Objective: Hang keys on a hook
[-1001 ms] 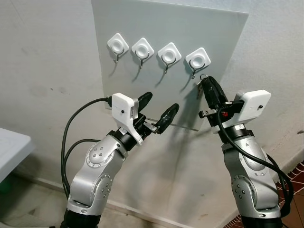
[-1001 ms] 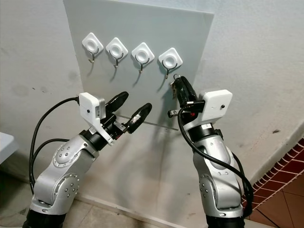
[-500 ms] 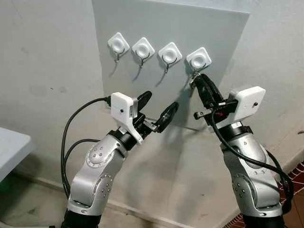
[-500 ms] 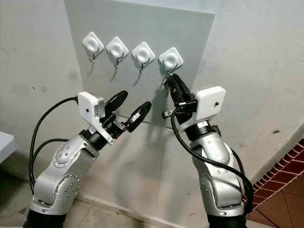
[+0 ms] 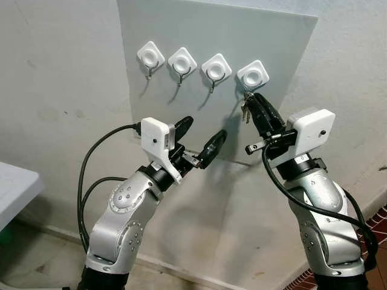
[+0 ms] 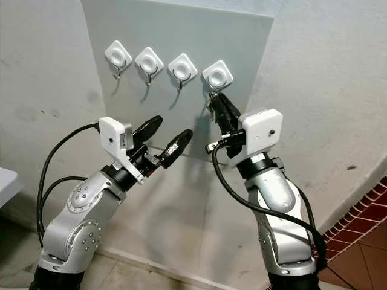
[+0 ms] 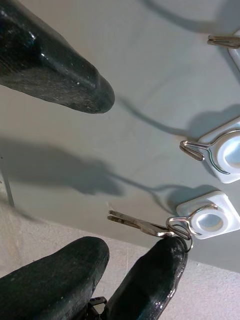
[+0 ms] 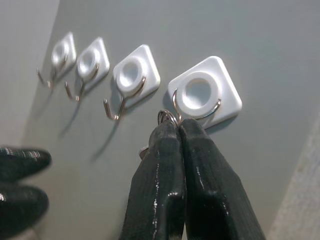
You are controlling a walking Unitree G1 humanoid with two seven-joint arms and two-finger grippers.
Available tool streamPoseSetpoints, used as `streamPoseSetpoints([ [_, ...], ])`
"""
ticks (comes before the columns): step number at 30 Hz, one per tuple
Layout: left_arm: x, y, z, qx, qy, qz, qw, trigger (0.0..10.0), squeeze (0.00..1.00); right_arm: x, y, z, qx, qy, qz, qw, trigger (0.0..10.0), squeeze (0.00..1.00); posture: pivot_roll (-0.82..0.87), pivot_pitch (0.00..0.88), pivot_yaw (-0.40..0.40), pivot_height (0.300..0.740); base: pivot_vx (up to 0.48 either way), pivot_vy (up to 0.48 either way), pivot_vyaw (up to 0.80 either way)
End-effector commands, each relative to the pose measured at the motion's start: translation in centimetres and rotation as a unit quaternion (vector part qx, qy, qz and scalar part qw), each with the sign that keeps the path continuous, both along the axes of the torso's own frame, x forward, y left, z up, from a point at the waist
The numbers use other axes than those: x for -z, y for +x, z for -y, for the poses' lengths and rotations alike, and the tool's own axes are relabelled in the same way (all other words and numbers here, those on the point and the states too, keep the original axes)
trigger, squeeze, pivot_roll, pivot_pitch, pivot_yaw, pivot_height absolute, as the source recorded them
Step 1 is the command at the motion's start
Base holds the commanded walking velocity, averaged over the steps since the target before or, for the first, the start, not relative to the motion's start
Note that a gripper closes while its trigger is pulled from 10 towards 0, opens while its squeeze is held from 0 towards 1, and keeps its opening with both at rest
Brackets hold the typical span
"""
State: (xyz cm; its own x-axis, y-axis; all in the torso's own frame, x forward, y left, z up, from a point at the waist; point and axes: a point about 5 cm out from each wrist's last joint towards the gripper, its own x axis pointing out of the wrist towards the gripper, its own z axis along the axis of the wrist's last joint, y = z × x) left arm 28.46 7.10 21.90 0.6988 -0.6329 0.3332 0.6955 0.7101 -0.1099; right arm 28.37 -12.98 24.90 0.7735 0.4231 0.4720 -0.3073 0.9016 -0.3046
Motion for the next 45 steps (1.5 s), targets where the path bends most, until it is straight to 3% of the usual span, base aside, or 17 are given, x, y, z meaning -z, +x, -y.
streamPoseSetpoints([
  [1,-0.5,-0.3,0.0,0.001,-0.001,0.009,1.000,10.0,0.00,-0.7,0.0,0.0,0.017,-0.031,0.028,0.999,10.0,0.00,-0.04,0.016,-0.058,0.740,0.000,0.000,0.00],
  [4,-0.5,-0.3,0.0,0.001,-0.002,0.007,1.000,10.0,0.00,-0.6,0.2,0.3,0.047,-0.084,0.045,0.994,10.0,0.00,-0.05,0.018,-0.057,0.740,0.000,0.000,0.00],
  [6,-0.5,-0.3,0.0,0.001,-0.003,0.007,1.000,10.0,0.00,-0.6,0.3,0.3,0.052,-0.094,0.047,0.993,10.0,0.00,-0.05,0.018,-0.056,0.740,0.000,0.000,0.00],
  [8,-0.5,-0.3,0.0,0.002,-0.003,0.006,1.000,10.0,0.00,-0.4,0.5,0.6,0.085,-0.149,0.067,0.983,10.0,0.00,-0.05,0.019,-0.055,0.740,0.000,0.000,0.00],
  [14,-0.5,-0.3,0.0,0.002,-0.005,0.004,1.000,10.0,0.00,-0.1,0.5,0.7,0.095,-0.168,0.072,0.979,10.0,0.00,-0.05,0.022,-0.054,0.740,0.000,0.000,0.00],
  [25,-0.6,-0.3,0.0,0.002,-0.010,0.002,1.000,10.0,0.00,-0.2,0.3,0.4,0.091,-0.139,0.081,0.983,10.0,0.00,-0.04,0.025,-0.055,0.740,0.000,0.000,0.00],
  [30,-0.6,-0.4,0.0,0.003,-0.011,0.000,1.000,10.0,0.00,0.7,0.1,0.3,0.070,-0.120,0.052,0.989,10.0,0.00,-0.04,0.027,-0.055,0.740,0.000,0.000,0.00],
  [38,-0.7,-0.4,0.0,0.004,-0.012,0.000,1.000,10.0,0.00,2.0,0.5,1.0,0.090,-0.108,0.016,0.990,10.0,0.00,-0.04,0.027,-0.053,0.740,0.000,0.000,0.00],
  [45,-0.6,-0.4,0.0,0.005,-0.012,-0.001,1.000,10.0,0.00,1.1,0.4,1.1,0.099,-0.094,0.043,0.990,10.0,0.00,-0.04,0.026,-0.053,0.740,0.000,0.000,0.00],
])
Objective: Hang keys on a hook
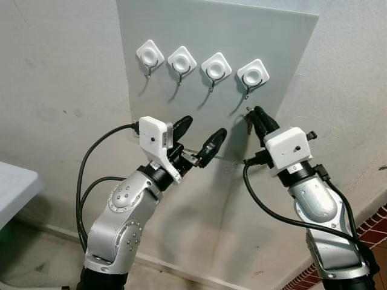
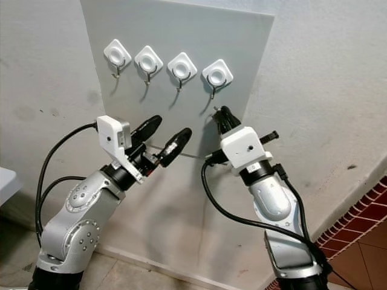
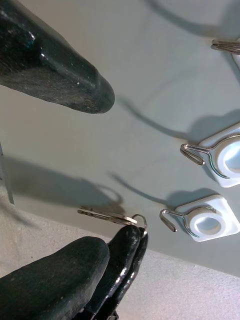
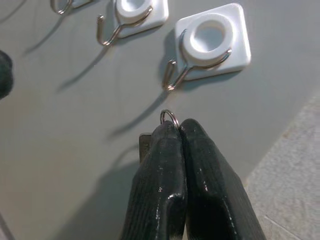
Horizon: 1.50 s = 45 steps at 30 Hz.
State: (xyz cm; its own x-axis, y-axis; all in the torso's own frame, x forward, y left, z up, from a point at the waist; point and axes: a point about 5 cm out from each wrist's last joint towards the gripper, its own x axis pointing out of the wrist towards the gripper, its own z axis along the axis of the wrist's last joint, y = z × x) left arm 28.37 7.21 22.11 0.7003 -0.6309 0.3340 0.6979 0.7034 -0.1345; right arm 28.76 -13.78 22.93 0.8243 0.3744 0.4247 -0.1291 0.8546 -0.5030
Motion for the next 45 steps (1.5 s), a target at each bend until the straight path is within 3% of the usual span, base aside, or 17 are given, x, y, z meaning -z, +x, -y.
streamPoseSetpoints([
  [1,-0.4,-0.3,0.1,0.002,-0.002,0.007,1.000,10.0,0.00,-1.1,-0.1,0.4,0.008,0.013,0.028,0.999,10.0,0.00,-0.04,0.025,-0.052,0.740,0.000,0.000,0.00],
  [13,-0.5,-0.3,0.1,0.003,-0.004,0.007,1.000,10.0,0.00,-3.4,-0.8,-0.3,-0.021,0.043,0.085,0.995,10.0,0.00,-0.04,0.019,-0.054,0.740,0.000,0.000,0.00],
  [45,-0.7,-0.3,-0.1,-0.003,-0.010,0.006,1.000,10.0,0.00,-1.9,-0.3,-1.1,-0.042,0.007,0.042,0.998,10.0,0.00,-0.04,0.027,-0.060,0.740,0.000,0.000,0.00],
])
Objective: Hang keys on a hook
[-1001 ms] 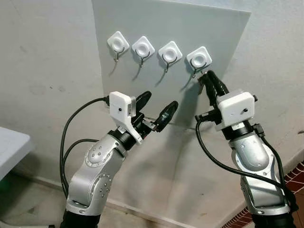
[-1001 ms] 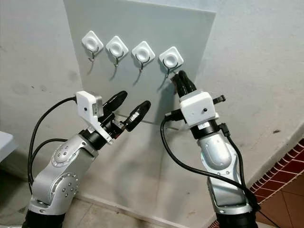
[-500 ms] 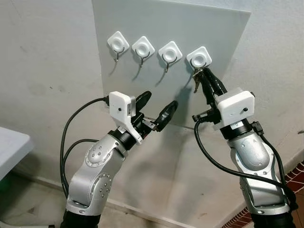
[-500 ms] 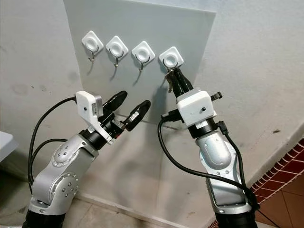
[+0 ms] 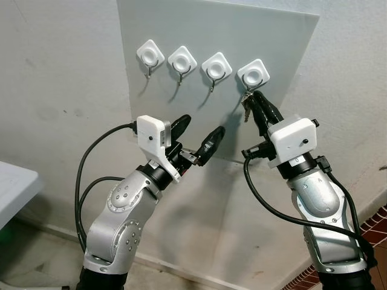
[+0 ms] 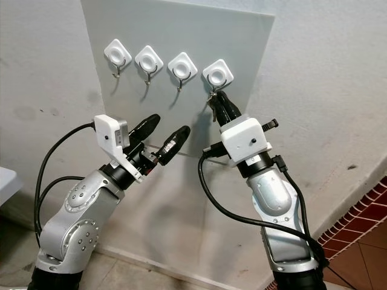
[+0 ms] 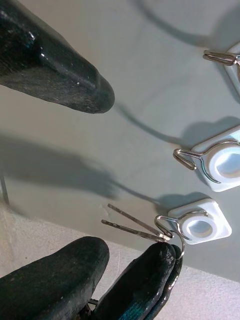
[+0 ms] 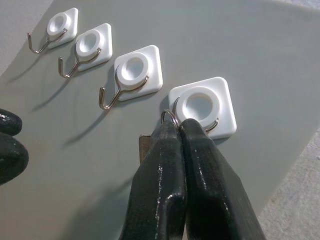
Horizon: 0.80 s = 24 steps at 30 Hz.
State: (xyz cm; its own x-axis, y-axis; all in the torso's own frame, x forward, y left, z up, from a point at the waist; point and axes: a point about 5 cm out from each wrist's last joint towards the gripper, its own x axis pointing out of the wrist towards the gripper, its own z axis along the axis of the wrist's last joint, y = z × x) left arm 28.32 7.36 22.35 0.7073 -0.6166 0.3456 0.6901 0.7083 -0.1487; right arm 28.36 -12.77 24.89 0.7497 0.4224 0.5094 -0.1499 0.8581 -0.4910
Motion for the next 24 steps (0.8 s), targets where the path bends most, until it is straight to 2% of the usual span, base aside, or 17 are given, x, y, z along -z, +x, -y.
streamPoseSetpoints([
  [1,-0.46,-0.23,0.08,0.003,-0.001,0.007,1.000,10.0,0.00,0.07,0.08,-0.07,-0.003,-0.011,-0.003,1.000,10.0,0.00,-0.04,0.027,-0.060,0.740,0.000,0.000,0.00],
  [7,-0.51,-0.23,0.11,0.002,-0.002,0.007,1.000,10.0,0.00,0.03,0.11,-0.05,-0.002,-0.023,-0.001,1.000,10.0,0.00,-0.04,0.028,-0.061,0.740,0.000,0.000,0.00],
  [15,-0.47,-0.26,0.09,0.002,-0.005,0.005,1.000,10.0,0.00,-0.05,-0.09,-0.16,0.004,-0.062,0.019,0.998,10.0,0.00,-0.04,0.030,-0.062,0.740,0.000,0.000,0.00],
  [22,-0.47,-0.27,0.07,0.002,-0.006,0.004,1.000,10.0,0.00,0.66,-0.21,-0.25,-0.005,-0.084,0.008,0.996,10.0,0.00,-0.04,0.030,-0.063,0.740,0.000,0.000,0.00],
  [23,-0.47,-0.28,0.07,0.002,-0.007,0.004,1.000,10.0,0.00,0.81,-0.20,-0.21,-0.009,-0.078,0.001,0.997,10.0,0.87,-0.04,0.030,-0.063,0.740,0.000,0.000,0.00],
  [24,-0.47,-0.28,0.07,0.002,-0.007,0.004,1.000,10.0,0.00,0.81,-0.20,-0.21,-0.009,-0.078,0.001,0.997,10.0,0.87,-0.04,0.030,-0.063,0.740,0.000,0.000,0.00],
])
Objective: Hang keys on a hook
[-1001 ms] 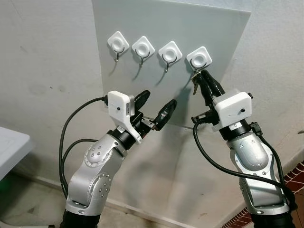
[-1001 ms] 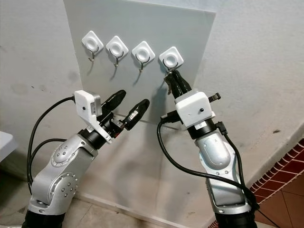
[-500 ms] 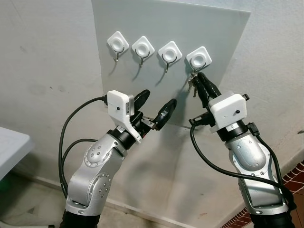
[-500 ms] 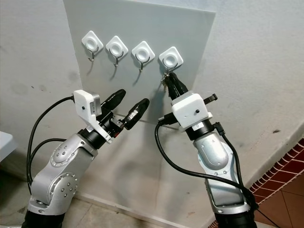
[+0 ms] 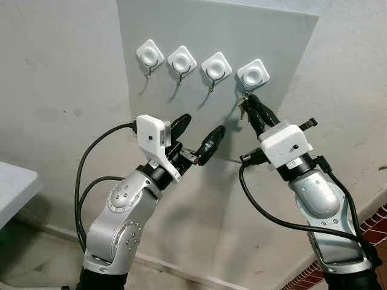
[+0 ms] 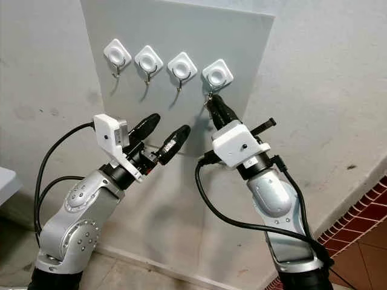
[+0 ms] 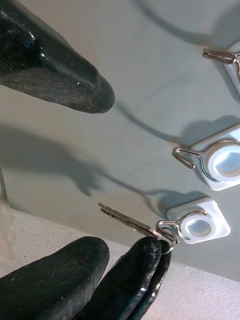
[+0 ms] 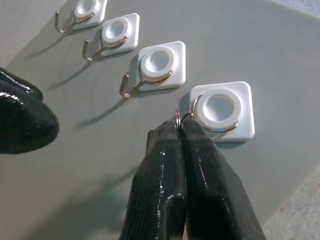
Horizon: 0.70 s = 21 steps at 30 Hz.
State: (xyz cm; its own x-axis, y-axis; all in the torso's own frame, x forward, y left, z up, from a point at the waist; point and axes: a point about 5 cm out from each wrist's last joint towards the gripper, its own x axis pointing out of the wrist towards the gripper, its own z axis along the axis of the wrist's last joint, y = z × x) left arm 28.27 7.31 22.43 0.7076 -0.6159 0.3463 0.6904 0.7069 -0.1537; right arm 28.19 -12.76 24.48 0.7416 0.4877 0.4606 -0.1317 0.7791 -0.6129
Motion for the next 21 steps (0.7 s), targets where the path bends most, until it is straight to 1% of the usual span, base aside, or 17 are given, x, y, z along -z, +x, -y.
streamPoseSetpoints([
  [1,-0.4,-0.2,0.0,0.001,-0.005,0.005,1.000,10.0,0.00,0.4,0.0,-0.2,-0.012,-0.002,-0.013,1.000,10.0,0.87,-0.04,0.030,-0.063,0.740,0.000,0.000,0.00],
  [2,-0.4,-0.3,0.0,0.001,-0.005,0.005,1.000,10.0,0.00,0.6,-0.1,-0.2,-0.018,0.006,-0.020,1.000,10.0,1.00,-0.04,0.029,-0.063,0.740,0.000,0.000,0.00],
  [7,-0.4,-0.2,0.0,0.001,-0.006,0.004,1.000,10.0,0.00,0.8,-0.1,-0.2,-0.028,0.021,-0.028,0.999,10.0,1.00,-0.04,0.027,-0.063,0.740,0.000,0.000,0.00],
  [14,-0.1,-0.1,0.0,-0.004,-0.002,0.002,1.000,10.0,0.00,2.0,-0.2,-0.2,-0.036,0.049,-0.057,0.997,10.0,1.00,-0.03,0.020,-0.063,0.740,0.000,0.000,0.00],
  [15,0.1,-0.1,0.0,-0.004,-0.003,-0.001,1.000,10.0,0.00,2.6,-0.2,-0.2,-0.036,0.065,-0.070,0.995,10.0,1.00,-0.03,0.017,-0.063,0.740,0.000,0.000,0.00],
  [18,0.8,0.1,-0.2,-0.012,0.002,-0.008,1.000,10.0,0.00,3.5,-0.3,-0.2,-0.039,0.086,-0.089,0.992,10.0,1.00,-0.03,0.013,-0.063,0.740,0.000,0.000,0.00],
  [19,1.6,0.2,-0.3,-0.020,0.005,-0.022,1.000,10.0,0.00,4.4,-0.4,-0.1,-0.037,0.110,-0.107,0.987,10.0,1.00,-0.04,0.008,-0.060,0.740,0.000,0.000,0.00],
  [20,2.1,0.3,-0.4,-0.023,0.008,-0.028,0.999,10.0,0.00,4.9,-0.4,-0.1,-0.034,0.122,-0.115,0.985,10.0,1.00,-0.04,0.008,-0.060,0.740,0.000,0.000,0.00],
  [21,2.1,0.3,-0.4,-0.023,0.008,-0.028,0.999,10.0,0.00,4.9,-0.4,-0.1,-0.034,0.122,-0.115,0.985,10.0,1.00,-0.04,0.008,-0.060,0.740,0.000,0.000,0.00],
])
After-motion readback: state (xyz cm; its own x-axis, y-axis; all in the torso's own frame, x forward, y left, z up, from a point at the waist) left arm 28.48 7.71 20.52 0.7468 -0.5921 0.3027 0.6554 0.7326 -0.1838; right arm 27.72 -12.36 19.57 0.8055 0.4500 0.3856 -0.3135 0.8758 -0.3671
